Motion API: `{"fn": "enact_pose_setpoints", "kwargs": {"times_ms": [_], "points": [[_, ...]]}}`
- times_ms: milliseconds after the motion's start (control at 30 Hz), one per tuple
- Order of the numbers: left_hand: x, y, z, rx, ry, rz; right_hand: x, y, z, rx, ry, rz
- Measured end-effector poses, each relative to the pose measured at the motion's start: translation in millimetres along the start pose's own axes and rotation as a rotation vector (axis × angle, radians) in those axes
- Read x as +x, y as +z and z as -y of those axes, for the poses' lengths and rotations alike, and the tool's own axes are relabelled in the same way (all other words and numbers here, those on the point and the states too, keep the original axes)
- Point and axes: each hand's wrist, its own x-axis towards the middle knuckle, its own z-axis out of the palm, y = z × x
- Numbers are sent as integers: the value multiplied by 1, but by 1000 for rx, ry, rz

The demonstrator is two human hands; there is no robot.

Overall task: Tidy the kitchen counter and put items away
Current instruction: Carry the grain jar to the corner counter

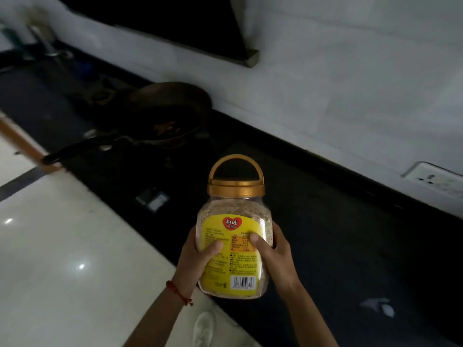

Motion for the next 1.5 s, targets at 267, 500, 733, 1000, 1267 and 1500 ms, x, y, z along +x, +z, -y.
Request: {"fn": "enact_pose_setpoints", "kwargs": {"times_ms": [267,500,733,1000,1267,1500], "points": [[-101,-124,1,-28,-1,-455,-11,134,-50,-160,113,344],[-174,-244,14,-167,8,-756,-23,283,-98,-355,135,660],[-228,-381,24,-275,14,-920,-40,437,-162,-528,161,869],[-204,-488,9,-336,51,-979,2,548,-188,-532,183,937],[-98,-598,-31,-315,45,-994,120,657,-187,-534,146,964],[-21,-692,-92,-313,73,-1048,216,770,-168,-540,161,1052]]}}
